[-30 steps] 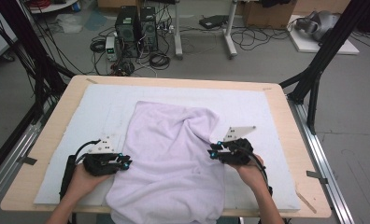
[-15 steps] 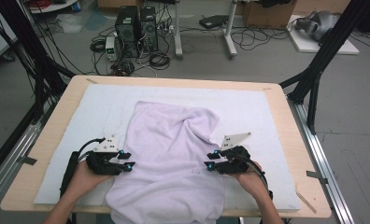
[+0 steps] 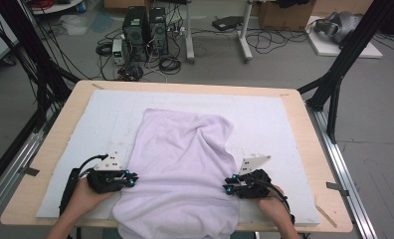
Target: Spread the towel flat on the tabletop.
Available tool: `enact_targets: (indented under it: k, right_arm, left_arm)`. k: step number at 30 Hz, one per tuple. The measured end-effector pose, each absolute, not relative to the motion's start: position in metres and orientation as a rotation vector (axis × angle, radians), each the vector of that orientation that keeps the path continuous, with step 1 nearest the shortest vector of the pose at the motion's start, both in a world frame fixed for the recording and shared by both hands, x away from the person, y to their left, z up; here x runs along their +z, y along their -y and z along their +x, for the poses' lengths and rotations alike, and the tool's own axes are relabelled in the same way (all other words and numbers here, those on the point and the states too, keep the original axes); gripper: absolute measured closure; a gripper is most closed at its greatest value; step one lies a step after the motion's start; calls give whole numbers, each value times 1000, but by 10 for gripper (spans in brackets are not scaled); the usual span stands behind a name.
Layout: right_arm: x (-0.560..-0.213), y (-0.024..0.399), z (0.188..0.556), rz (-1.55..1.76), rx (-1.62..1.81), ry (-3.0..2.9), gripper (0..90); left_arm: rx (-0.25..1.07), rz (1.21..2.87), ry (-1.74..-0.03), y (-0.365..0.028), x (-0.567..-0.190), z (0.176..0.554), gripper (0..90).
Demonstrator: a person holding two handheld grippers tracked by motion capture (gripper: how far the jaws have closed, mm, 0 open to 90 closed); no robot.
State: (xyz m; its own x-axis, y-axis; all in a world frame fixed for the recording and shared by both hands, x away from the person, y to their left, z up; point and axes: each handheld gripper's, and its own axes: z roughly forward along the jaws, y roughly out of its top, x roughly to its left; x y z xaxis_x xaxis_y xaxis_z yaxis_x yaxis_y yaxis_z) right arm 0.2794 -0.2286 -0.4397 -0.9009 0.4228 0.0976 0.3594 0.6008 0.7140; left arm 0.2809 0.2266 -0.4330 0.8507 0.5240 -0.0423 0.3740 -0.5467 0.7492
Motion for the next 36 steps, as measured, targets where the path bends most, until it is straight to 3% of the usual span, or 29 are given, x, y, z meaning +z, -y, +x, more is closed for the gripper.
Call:
enact_targets:
  k: [3,6,8,10,11,12,21,23,25,28,36]
  right_arm:
    - [-431,223,277,646,1245,-2716,656]
    - [-428,212,279,611,1221,-2724,621]
    - [-433,208,282,617,1182,-2740,628]
    - [-439,205,283,623,1150,-2763,696]
    - [-442,205,281,617,1151,-2746,773]
    - [-442,206,280,604,1173,-2750,842]
    - [-432,202,256,450,1271,-2857,864]
    - [-425,200,246,375,1306,-2878,784]
    - [-418,203,248,400,1299,-2846,719]
    - [-414,210,265,519,1289,-2761,665]
    - [-419,221,312,692,1243,-2641,650]
  left_arm:
    - [233,2166,-681,-226,-427,286,555]
    - [227,2199,-671,-217,-429,292,524]
    - [205,2248,-656,-213,-435,294,596]
    - [225,2255,-638,-212,-439,291,722]
    - [208,2253,-629,-213,-439,291,810]
    - [215,2256,-623,-213,-439,290,839]
    - [195,2231,-534,-223,-426,259,858]
    - [187,2219,-522,-227,-423,256,828]
    - [197,2209,-557,-229,-420,259,654]
    - [193,2184,-591,-227,-420,271,573]
    - [233,2129,-699,-226,-425,305,580]
